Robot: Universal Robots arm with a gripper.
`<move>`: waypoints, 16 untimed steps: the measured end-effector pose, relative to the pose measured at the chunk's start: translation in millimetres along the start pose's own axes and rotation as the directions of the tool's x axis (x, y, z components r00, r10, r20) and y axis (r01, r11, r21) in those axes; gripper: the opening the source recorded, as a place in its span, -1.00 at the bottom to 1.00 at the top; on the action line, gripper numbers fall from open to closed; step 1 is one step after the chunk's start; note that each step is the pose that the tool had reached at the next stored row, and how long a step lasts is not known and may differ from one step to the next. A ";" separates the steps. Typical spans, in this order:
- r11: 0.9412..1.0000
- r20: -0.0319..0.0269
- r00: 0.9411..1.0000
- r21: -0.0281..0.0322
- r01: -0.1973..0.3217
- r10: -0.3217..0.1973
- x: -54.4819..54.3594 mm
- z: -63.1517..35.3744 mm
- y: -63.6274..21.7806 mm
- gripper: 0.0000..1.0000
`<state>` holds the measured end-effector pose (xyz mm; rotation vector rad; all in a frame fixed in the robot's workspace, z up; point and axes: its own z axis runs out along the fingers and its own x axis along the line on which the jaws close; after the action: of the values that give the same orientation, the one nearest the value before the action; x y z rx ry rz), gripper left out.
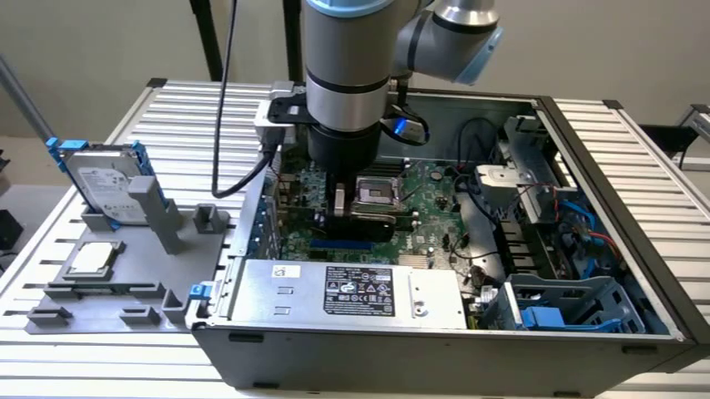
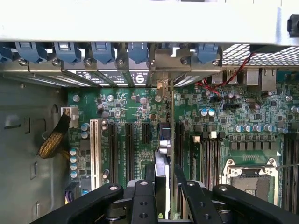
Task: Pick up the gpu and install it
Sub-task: 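Insert the gpu into the slot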
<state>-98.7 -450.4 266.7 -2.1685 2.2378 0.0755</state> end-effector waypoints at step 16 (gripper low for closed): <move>1.000 -0.004 1.000 -0.002 0.010 -0.010 -2.1 1.2 -0.1 -0.47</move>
<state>-98.6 -448.3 265.6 -2.1826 2.2301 0.0729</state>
